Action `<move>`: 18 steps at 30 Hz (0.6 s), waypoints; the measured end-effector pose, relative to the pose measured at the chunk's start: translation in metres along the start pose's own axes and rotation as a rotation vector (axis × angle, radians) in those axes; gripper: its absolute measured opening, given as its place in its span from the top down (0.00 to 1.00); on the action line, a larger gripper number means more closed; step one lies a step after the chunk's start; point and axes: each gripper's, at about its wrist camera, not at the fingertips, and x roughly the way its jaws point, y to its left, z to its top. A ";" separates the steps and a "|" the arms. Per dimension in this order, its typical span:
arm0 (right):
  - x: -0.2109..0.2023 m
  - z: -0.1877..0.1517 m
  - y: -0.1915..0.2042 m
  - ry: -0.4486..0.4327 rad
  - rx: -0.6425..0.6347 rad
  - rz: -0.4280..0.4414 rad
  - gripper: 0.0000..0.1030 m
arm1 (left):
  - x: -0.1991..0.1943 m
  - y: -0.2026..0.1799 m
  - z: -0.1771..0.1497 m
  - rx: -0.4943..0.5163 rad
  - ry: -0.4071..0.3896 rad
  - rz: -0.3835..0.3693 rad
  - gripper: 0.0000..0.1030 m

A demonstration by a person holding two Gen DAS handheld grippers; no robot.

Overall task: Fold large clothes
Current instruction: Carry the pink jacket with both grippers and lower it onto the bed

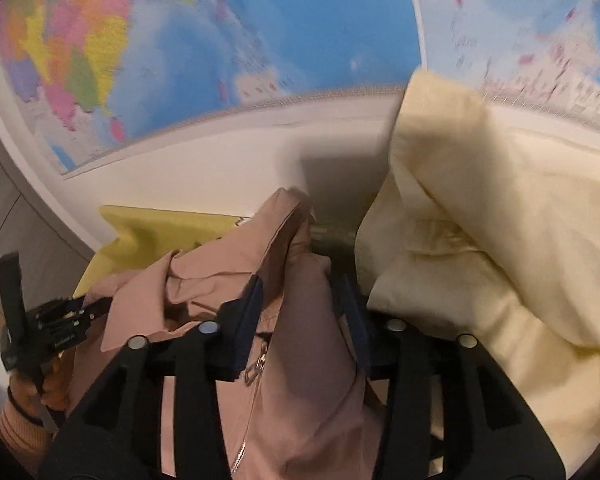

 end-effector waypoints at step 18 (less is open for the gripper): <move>0.006 -0.010 -0.006 0.056 -0.023 0.036 0.93 | 0.064 -0.084 0.052 0.234 0.127 0.002 0.79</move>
